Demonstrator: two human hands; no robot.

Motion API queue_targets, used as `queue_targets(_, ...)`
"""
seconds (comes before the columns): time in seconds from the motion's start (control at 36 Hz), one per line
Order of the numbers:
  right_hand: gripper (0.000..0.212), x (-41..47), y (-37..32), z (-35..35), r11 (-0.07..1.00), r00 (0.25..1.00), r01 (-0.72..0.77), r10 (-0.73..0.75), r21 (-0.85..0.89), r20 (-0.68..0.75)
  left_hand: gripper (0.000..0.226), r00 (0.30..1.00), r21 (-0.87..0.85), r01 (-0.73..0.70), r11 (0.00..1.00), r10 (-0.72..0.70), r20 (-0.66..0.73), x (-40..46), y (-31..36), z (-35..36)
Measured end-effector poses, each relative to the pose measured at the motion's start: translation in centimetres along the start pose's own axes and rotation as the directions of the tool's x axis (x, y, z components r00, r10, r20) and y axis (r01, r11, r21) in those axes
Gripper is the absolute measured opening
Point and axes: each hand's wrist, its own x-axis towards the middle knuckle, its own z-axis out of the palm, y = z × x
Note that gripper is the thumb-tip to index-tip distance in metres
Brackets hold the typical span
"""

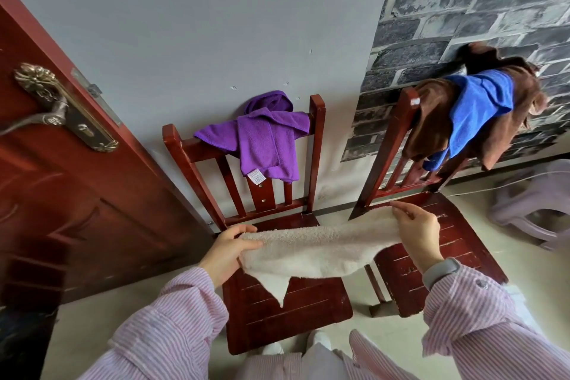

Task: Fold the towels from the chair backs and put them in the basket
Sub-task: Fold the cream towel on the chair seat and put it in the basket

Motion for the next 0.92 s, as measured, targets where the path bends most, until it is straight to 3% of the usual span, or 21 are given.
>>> queue_targets(0.03, 0.02, 0.1, 0.0, 0.0, 1.0, 1.0, -0.015, 0.015, -0.002, 0.0, 0.029, 1.0, 0.061, 0.015, 0.998, -0.014, -0.027, 0.2, -0.2, -0.3)
queue_targets(0.08, 0.019, 0.2, 0.0, 0.1, 0.999, 0.999, -0.048, 0.049, -0.009, 0.006, 0.03, 0.996, 0.361, 0.003, 0.932, 0.031, -0.087, 0.4, -0.6, -0.7)
queue_targets(0.14, 0.019, 0.3, 0.1, 0.2, 0.995, 0.995, -0.089, 0.091, -0.041, 0.041, 0.03, 0.997, 0.513, -0.02, 0.858, 0.058, -0.058, 0.5, -0.9, -0.9)
queue_targets(0.28, 0.018, 0.3, 1.6, 0.9, 0.964, 0.955, -0.12, 0.177, -0.236, 0.237, 0.019, 0.997, 0.464, 0.07, 0.883, -0.073, -0.012, 0.4, -1.5, -1.7)
queue_targets(0.42, 0.024, 0.1, 2.0, 1.8, 0.941, 0.904, -0.163, 0.263, -0.297, 0.337, 0.027, 0.996, 0.366, 0.038, 0.93, -0.006, -0.089, 0.4, -2.4, -2.0)
queue_targets(0.53, 0.024, 0.1, 0.4, 2.5, 0.978, 0.901, -0.111, 0.174, -0.176, 0.398, 0.026, 0.977, 0.392, -0.109, 0.913, 0.172, -0.128, 0.7, -1.5, -1.8)
queue_targets(0.58, 0.024, 0.4, -1.0, 2.8, 0.994, 0.916, -0.05, 0.083, -0.094, 0.391, 0.025, 0.929, 0.404, -0.21, 0.89, 0.31, -0.2, 1.0, -0.2, -1.8)
queue_targets(0.69, 0.026, 1.6, -4.7, 2.9, 0.992, 0.96, 0.116, -0.122, 0.042, 0.252, 0.021, 0.781, 0.411, -0.394, 0.822, 0.535, -0.321, 0.9, 3.6, -2.0)
queue_targets(0.78, 0.027, 2.0, -6.9, 2.6, 0.972, 0.966, 0.215, -0.226, 0.096, 0.122, 0.018, 0.723, 0.413, -0.474, 0.777, 0.612, -0.32, 0.1, 5.6, -1.9)
queue_targets(0.83, 0.026, 1.9, -7.5, 2.3, 0.963, 0.966, 0.24, -0.249, 0.119, 0.069, 0.018, 0.745, 0.376, -0.467, 0.801, 0.585, -0.321, -0.2, 5.9, -2.3)
queue_targets(0.92, 0.027, 1.4, -6.8, 2.2, 0.975, 0.97, 0.191, -0.205, 0.114, 0.133, 0.027, 0.911, 0.312, -0.28, 0.908, 0.354, -0.211, -0.1, 4.8, -3.8)
